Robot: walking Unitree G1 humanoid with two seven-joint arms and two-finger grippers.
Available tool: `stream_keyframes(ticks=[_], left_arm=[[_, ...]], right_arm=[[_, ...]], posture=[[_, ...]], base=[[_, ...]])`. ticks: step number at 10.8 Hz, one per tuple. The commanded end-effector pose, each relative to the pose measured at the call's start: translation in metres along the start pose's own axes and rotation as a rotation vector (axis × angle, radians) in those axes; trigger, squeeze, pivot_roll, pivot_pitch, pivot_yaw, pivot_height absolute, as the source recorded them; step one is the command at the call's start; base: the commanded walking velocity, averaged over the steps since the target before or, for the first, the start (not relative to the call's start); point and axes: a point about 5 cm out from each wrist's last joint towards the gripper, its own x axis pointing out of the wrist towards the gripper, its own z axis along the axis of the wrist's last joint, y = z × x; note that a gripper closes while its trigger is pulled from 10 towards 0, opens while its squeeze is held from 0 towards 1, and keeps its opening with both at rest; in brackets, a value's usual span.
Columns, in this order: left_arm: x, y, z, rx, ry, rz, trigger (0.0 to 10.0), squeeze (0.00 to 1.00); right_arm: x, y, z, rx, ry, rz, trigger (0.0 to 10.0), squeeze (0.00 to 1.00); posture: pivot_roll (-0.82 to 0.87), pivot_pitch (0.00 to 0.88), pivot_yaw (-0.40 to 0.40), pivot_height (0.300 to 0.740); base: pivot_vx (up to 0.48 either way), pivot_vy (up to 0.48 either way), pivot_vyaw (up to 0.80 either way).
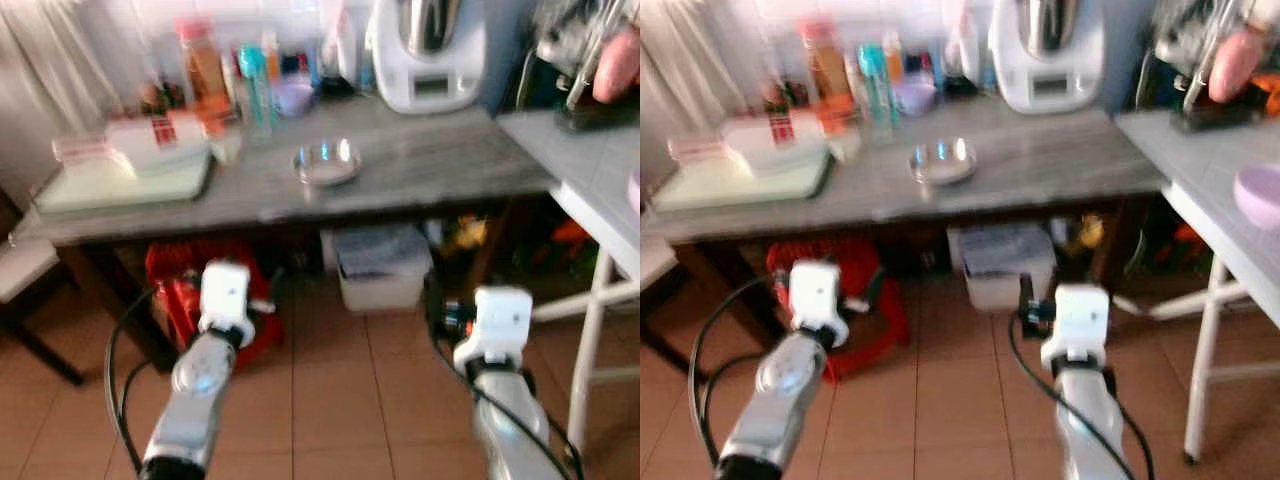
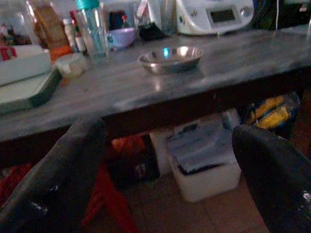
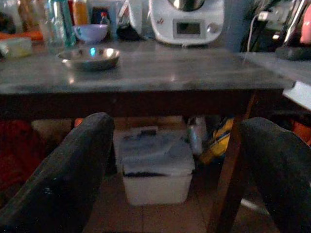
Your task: Setting the table
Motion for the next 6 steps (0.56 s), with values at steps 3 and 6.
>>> stream_keyframes(ticks=[3, 6], left_arm=[[0.0019, 0.0051, 0.0034, 0.009, -0.009, -0.001, 10.0, 0.00], [0.0054, 0.0020, 0.0059, -0.003, -0.012, -0.008, 10.0, 0.00]], right_arm=[[0.0023, 0.0063, 0.0071, -0.013, -0.031, 0.023, 10.0, 0.00], [0.0022, 0.0058, 0.0059, -0.017, -0.025, 0.018, 10.0, 0.00]], posture=[[-0.04, 0.000, 0.094, 0.740], [-0.04, 0.000, 0.095, 0.740]], base=[[0.000, -0.085, 0.31], [0.000, -0.406, 0.64]])
